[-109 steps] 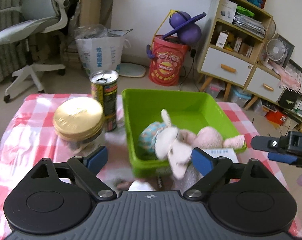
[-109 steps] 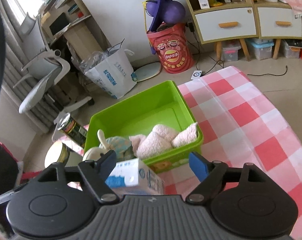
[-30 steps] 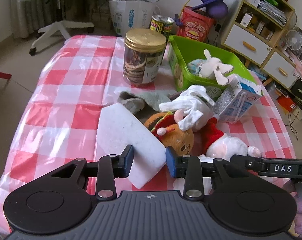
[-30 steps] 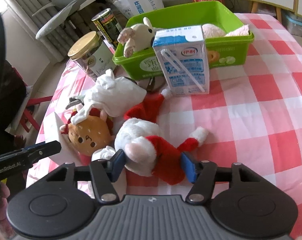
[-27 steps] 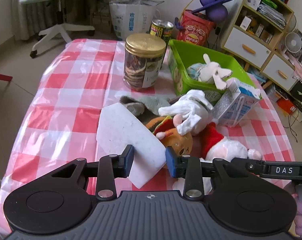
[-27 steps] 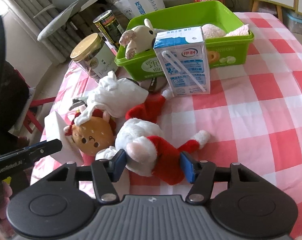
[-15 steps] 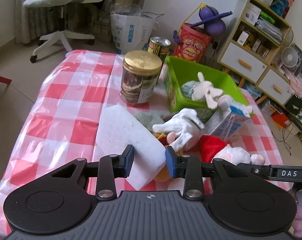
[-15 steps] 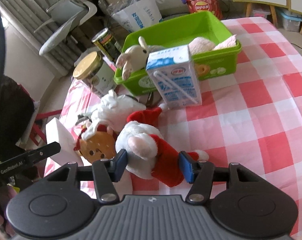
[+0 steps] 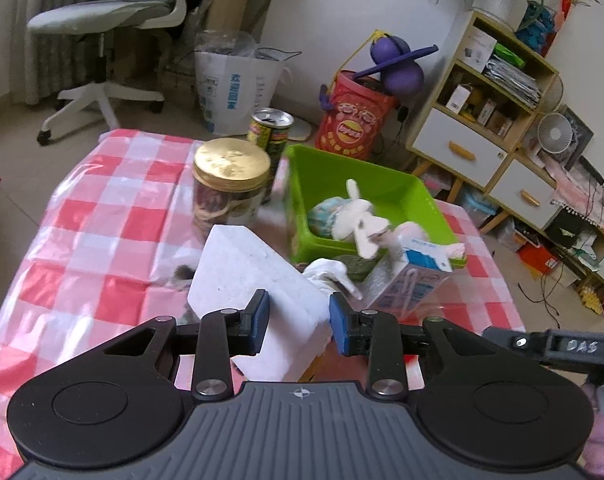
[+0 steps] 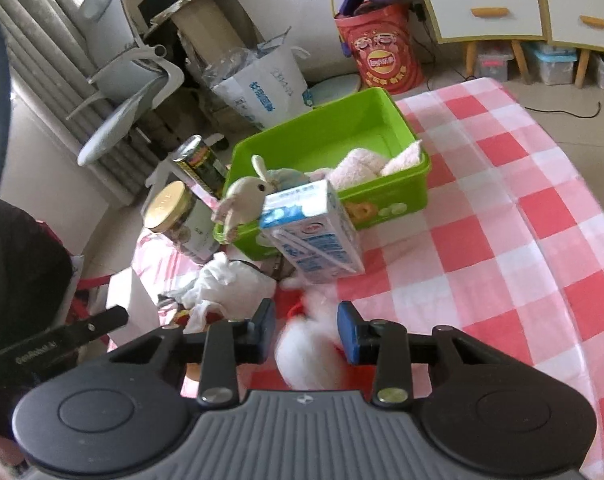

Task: Organize soft objects
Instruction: 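Grasp the white foam block with the left tool while the right tool grasps the Santa plush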

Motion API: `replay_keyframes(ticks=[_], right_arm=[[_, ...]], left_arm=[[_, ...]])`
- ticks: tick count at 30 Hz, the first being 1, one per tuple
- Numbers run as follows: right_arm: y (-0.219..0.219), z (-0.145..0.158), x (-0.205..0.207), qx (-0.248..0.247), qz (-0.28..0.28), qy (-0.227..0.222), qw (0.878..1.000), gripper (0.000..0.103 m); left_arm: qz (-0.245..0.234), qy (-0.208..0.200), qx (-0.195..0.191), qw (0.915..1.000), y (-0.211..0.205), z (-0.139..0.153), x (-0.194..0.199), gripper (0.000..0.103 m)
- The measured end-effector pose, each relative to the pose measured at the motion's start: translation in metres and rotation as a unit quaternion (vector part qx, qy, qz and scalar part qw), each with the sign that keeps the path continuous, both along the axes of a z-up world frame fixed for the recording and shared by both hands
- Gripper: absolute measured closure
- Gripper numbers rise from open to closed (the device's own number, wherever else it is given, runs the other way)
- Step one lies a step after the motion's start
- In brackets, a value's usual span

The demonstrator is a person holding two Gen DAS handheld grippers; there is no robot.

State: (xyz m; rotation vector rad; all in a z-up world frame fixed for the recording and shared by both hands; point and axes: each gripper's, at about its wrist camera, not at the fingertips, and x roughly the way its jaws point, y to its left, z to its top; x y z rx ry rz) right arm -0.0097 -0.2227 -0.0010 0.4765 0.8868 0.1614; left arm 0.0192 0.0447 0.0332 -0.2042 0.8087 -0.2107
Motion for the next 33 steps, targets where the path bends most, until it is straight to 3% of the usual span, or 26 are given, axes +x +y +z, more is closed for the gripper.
replay_keyframes(ticks=[2,6,14,17,21,27,28,29,30,33], right_arm=[[0.0,-0.004,0.002,0.004,0.005,0.009,1.0,0.089],[-0.002,-0.018,0.005,0.014,0.0,0.028,1.0,0.058],[-0.001,-0.042,0.017,-0.005,-0.001,0.063,0.998,0.055],[0.006,-0.046,0.018,0.005,0.025,0.088,0.996,0.052],[0.025,-0.045,0.014,-0.022,0.065,0.083,0.994,0.044],[0.05,-0.053,0.008,-0.121,0.098,0.076,0.985,0.044],[0.053,-0.055,0.006,-0.136,0.101,0.072,0.983,0.047],[0.055,-0.055,0.005,-0.15,0.104,0.068,0.981,0.061],[0.056,-0.056,0.004,-0.163,0.11,0.06,0.979,0.066],[0.049,-0.056,0.008,-0.158,0.102,0.05,0.981,0.08]], left_arm=[[-0.005,0.0,-0.002,1.0,-0.005,0.0,0.0,0.07],[-0.011,-0.002,-0.002,0.9999,-0.014,0.0,-0.004,0.07],[-0.025,-0.005,0.005,0.9997,-0.025,-0.005,-0.005,0.071],[-0.026,-0.007,0.003,0.9996,-0.026,-0.004,-0.005,0.071],[-0.025,-0.008,0.003,0.9997,-0.026,-0.003,-0.006,0.071],[-0.023,-0.014,0.005,0.9996,-0.026,-0.001,-0.008,0.072],[-0.022,-0.015,0.006,0.9996,-0.025,0.0,-0.007,0.072],[-0.021,-0.015,0.006,0.9996,-0.025,0.0,-0.007,0.072],[-0.021,-0.017,0.006,0.9996,-0.025,0.0,-0.006,0.072],[-0.016,-0.021,0.004,0.9996,-0.025,0.002,-0.004,0.072]])
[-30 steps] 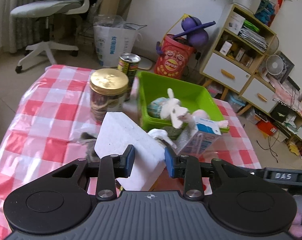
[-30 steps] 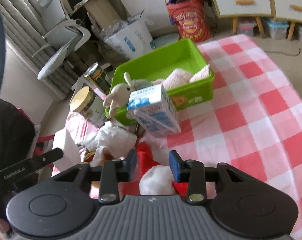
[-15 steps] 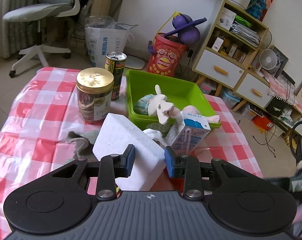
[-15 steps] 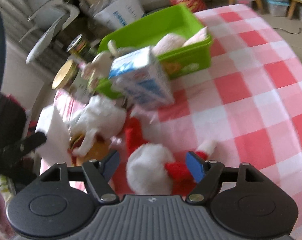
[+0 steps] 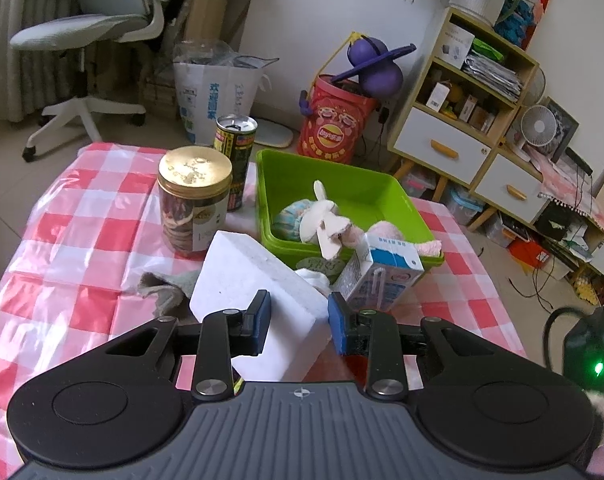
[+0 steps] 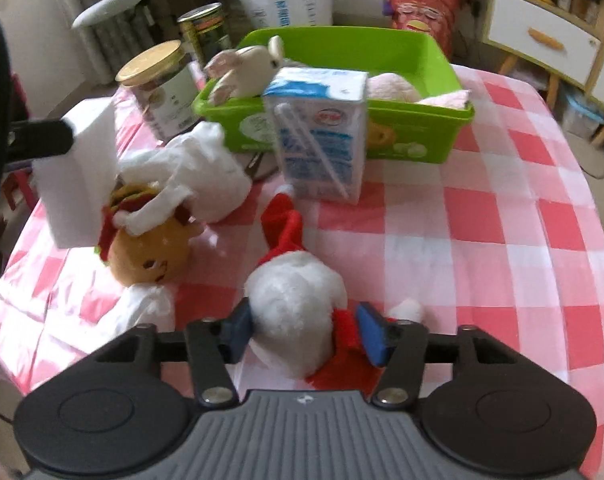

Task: Organize soft objects
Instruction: 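Grasp the white foam block with the left tool while the right tool grasps the Santa plush, then lift both items over the green tray and release them inside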

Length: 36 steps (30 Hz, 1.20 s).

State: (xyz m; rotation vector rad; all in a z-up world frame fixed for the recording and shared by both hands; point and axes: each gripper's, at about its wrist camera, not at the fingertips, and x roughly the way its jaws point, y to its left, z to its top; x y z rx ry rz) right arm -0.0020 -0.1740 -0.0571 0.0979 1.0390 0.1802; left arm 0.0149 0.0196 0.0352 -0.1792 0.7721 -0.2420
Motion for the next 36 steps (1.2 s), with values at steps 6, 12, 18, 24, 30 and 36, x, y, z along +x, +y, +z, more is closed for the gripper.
replay_keyframes(ticks=[6,12,18,24,30,36], right_arm=[[-0.027,0.015,0.001,0.065,-0.04,-0.003,0.997,0.091],[-0.057,0.032,-0.003,0.113,-0.086,-0.022,0.99,0.091],[-0.09,0.063,-0.003,0.126,-0.141,-0.071,0.979,0.091],[-0.12,0.093,0.022,0.155,-0.183,-0.117,0.964,0.091],[-0.115,0.102,0.081,0.16,-0.159,-0.142,0.964,0.09],[-0.105,0.082,0.136,0.146,-0.142,-0.147,0.968,0.09]], left_arm=[[0.005,-0.014,-0.01,0.9998,0.002,0.006,0.002,0.074],[0.009,-0.024,-0.02,0.9995,0.003,0.012,0.005,0.075],[0.002,-0.027,-0.02,0.9994,-0.002,0.016,0.021,0.075],[-0.032,-0.034,-0.026,0.9985,-0.023,0.029,0.061,0.075],[-0.073,-0.034,-0.029,0.9963,-0.056,0.027,0.12,0.075],[-0.103,-0.015,-0.038,0.9939,-0.08,-0.001,0.168,0.074]])
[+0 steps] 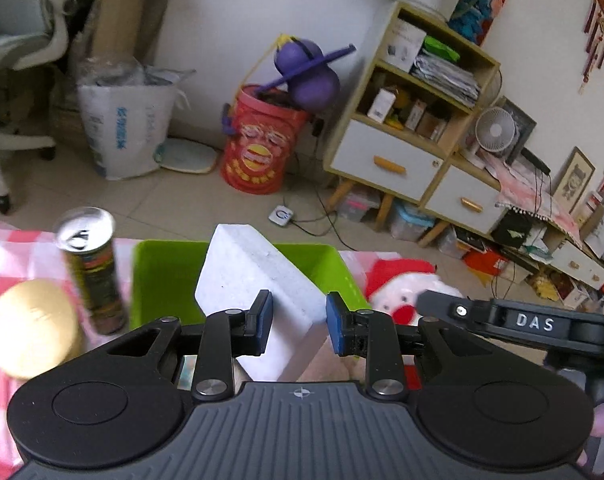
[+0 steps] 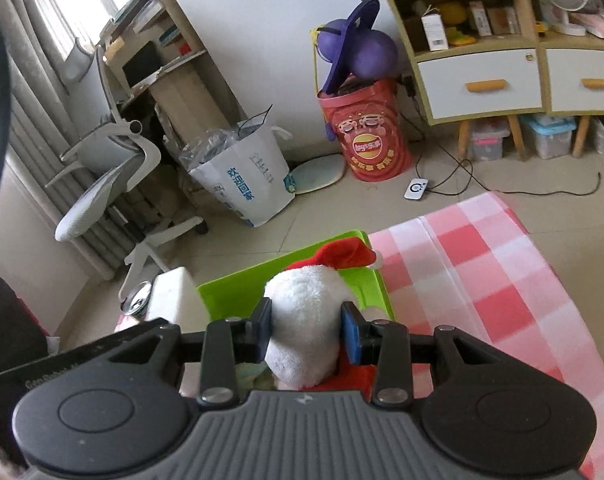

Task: Organize soft objects
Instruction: 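Lift both items over the green tray and release them inside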

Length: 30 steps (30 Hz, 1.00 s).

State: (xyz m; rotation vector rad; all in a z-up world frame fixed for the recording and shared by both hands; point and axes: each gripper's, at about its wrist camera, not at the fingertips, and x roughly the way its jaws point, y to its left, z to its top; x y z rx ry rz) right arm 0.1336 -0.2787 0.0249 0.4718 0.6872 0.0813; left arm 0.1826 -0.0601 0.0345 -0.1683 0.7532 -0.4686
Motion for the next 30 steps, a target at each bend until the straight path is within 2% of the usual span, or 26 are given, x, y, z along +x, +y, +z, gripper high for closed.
replay_keyframes(ticks=[8,16,19,23,26,30], right_arm=[[0.002,-0.029,0.039,-0.004,0.005,-0.002,1.0,0.089],[0.001,-0.038,0.051,-0.006,-0.001,-0.006,1.0,0.086],[0.0,-0.036,0.051,-0.007,0.0,-0.007,1.0,0.084],[-0.005,-0.03,0.046,-0.009,-0.004,-0.006,1.0,0.07],[-0.009,-0.026,0.039,-0.013,-0.007,-0.006,1.0,0.069],[-0.01,-0.019,0.025,-0.017,-0.006,-0.002,1.0,0.068]], left_arm=[[-0.014,0.019,-0.011,0.9997,-0.012,-0.04,0.037,0.074],[-0.027,0.011,0.0,0.9996,-0.023,-0.051,0.042,0.071],[-0.029,0.014,0.006,0.9995,-0.025,-0.051,0.043,0.062],[-0.023,0.01,0.016,0.9996,-0.024,-0.046,0.037,0.043],[-0.021,0.011,0.017,0.9996,-0.017,-0.041,0.029,0.039],[-0.016,0.015,0.022,0.9995,-0.007,-0.034,0.017,0.028]])
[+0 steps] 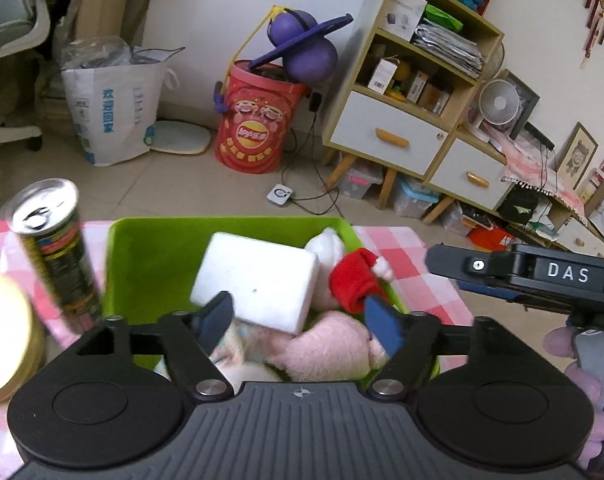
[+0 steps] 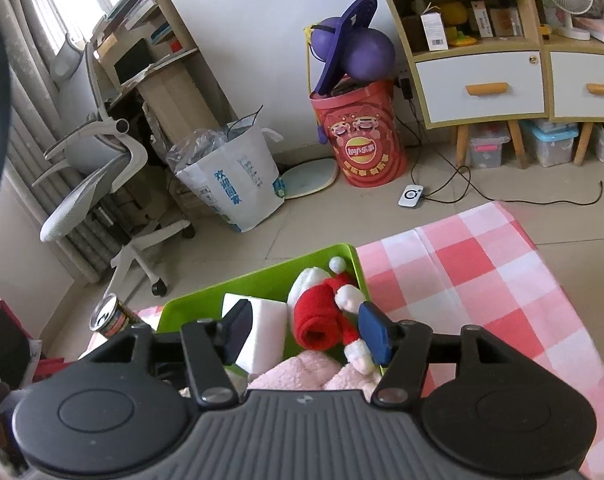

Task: Organize soft objects
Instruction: 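Lift both items over the green tray and release them inside, then grasp the hamburger plush with the left tool while the right tool grasps a white glove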

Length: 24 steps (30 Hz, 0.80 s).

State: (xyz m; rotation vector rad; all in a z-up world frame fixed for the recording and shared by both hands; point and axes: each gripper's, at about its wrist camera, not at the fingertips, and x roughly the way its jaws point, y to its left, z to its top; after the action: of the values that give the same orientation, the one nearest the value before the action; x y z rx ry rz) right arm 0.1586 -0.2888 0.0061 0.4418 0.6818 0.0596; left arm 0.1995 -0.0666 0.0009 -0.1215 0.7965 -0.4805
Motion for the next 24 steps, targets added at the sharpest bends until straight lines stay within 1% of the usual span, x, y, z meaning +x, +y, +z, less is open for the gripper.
replay_keyframes(ticks=[2,3,6,11,13,14,15,20,24], right_arm=[[0.0,0.004,-0.009,-0.004,0.0,0.003,1.0,0.067],[0.0,0.007,-0.014,-0.004,0.0,0.003,1.0,0.064],[0.001,0.015,-0.03,-0.001,-0.002,0.0,1.0,0.058],[0.006,0.028,-0.057,-0.003,0.003,-0.001,1.0,0.055],[0.009,0.034,-0.068,-0.005,0.005,0.0,1.0,0.053],[0.012,0.037,-0.072,-0.007,0.007,0.001,1.0,0.05],[0.014,0.039,-0.077,-0.008,0.009,0.002,1.0,0.048],[0.028,0.044,-0.103,-0.013,0.018,0.017,1.0,0.044],[0.047,0.039,-0.126,-0.01,0.041,0.029,0.999,0.04]], left_arm=[[-0.001,-0.002,0.006,1.0,0.006,0.005,-0.008,0.026],[0.0,-0.001,0.01,1.0,0.009,0.008,-0.013,0.024],[0.007,-0.002,0.014,0.9999,0.02,0.016,-0.027,0.021],[0.025,-0.009,0.016,0.9995,0.038,0.031,-0.052,0.015],[0.032,-0.011,0.019,0.9992,0.046,0.036,-0.062,0.011],[0.036,-0.011,0.021,0.9991,0.05,0.038,-0.066,0.01],[0.041,-0.011,0.023,0.9988,0.055,0.039,-0.071,0.009],[0.076,0.006,0.028,0.9967,0.079,0.041,-0.097,0.006],[0.093,0.014,0.035,0.9949,0.094,0.038,-0.123,0.006]])
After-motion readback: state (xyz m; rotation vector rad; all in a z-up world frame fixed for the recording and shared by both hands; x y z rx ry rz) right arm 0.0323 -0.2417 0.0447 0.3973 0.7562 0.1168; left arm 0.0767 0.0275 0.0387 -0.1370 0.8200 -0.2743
